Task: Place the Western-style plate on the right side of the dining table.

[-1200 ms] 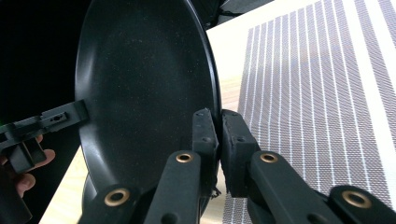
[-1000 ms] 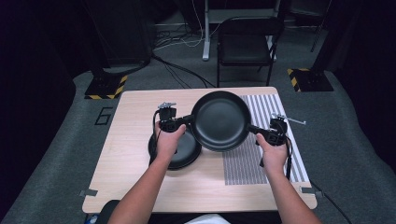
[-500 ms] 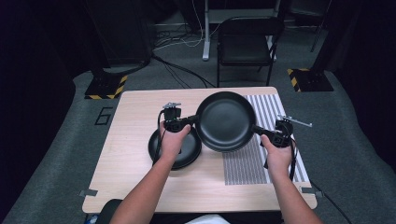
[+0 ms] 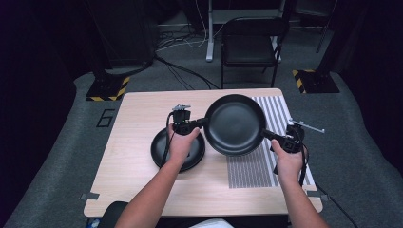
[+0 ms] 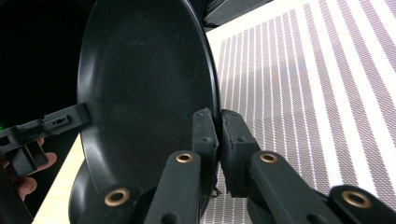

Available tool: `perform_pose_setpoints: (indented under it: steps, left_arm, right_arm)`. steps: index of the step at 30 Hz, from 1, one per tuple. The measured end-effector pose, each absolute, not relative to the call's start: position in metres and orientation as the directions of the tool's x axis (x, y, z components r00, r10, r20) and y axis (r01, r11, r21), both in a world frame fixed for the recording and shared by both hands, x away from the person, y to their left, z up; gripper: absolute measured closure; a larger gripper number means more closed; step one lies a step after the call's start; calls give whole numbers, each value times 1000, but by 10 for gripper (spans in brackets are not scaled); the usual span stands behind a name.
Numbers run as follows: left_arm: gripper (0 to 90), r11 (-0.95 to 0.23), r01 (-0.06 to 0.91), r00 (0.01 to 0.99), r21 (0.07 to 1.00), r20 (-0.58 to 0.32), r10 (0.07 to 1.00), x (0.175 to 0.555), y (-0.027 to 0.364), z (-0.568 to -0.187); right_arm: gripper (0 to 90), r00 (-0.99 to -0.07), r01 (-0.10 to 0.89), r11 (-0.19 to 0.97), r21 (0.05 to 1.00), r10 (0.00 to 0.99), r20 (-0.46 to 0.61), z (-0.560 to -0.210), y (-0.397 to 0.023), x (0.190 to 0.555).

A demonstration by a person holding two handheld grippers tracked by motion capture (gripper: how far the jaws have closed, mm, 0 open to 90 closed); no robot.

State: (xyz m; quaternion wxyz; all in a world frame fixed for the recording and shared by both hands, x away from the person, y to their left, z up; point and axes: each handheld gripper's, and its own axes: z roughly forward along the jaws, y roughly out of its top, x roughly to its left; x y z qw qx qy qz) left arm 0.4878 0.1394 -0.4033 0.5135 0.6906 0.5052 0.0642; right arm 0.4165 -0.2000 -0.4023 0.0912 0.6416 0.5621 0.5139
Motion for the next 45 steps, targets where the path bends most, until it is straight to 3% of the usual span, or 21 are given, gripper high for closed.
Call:
perform_pose_setpoints:
  steps: [45]
  left_arm:
    - [812, -87, 680, 532, 728, -408, 742, 500, 67, -432]
  right_arm:
    - [851, -27, 622, -400, 673, 848, 530, -425, -252, 390]
